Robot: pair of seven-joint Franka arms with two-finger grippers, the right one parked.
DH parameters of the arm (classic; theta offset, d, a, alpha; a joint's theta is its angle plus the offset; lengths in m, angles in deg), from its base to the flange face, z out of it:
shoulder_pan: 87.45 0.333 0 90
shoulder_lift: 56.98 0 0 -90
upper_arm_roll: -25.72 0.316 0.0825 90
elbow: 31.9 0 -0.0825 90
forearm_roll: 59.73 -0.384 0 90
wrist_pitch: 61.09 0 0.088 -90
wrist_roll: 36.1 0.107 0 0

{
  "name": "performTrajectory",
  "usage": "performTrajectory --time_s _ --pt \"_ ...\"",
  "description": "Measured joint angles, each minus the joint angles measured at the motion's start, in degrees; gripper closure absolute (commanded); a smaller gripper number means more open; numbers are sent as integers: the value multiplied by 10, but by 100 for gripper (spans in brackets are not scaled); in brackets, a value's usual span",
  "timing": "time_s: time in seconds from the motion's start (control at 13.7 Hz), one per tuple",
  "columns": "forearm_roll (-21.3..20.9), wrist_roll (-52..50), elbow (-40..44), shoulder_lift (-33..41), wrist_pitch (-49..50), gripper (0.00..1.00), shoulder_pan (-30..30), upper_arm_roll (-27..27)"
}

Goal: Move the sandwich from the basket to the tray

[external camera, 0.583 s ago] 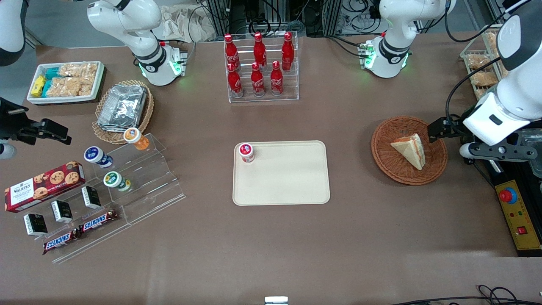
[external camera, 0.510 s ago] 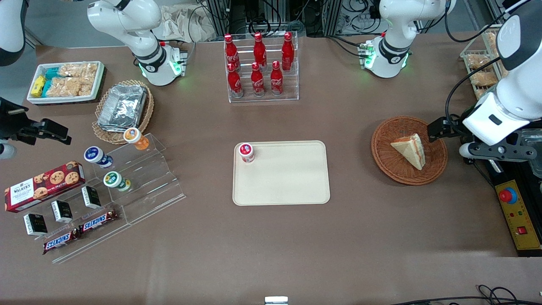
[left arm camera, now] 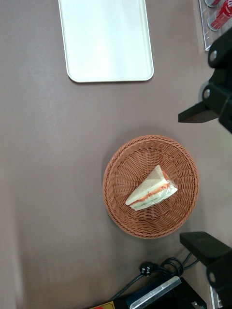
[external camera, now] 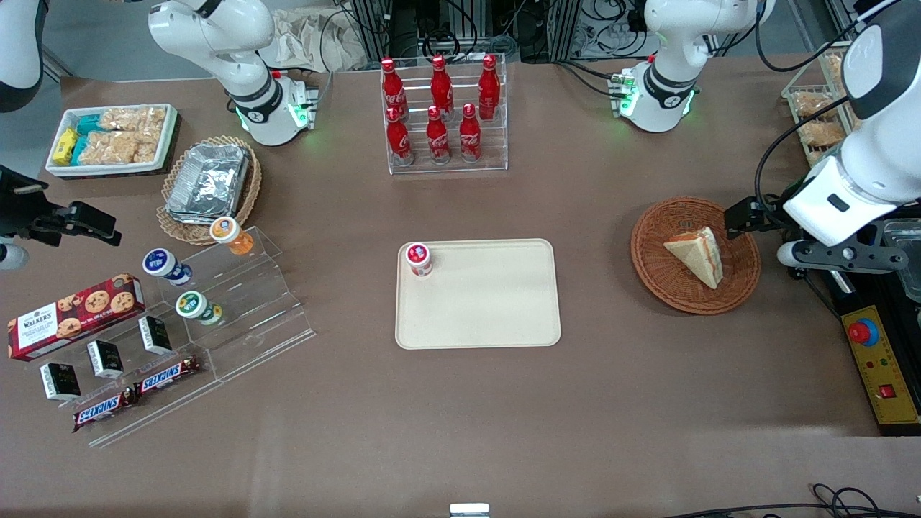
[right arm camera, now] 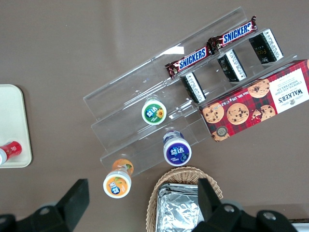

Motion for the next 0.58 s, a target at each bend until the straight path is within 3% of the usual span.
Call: performTrajectory --time_s 0.58 --pt "0 0 1 0 15 0 0 -1"
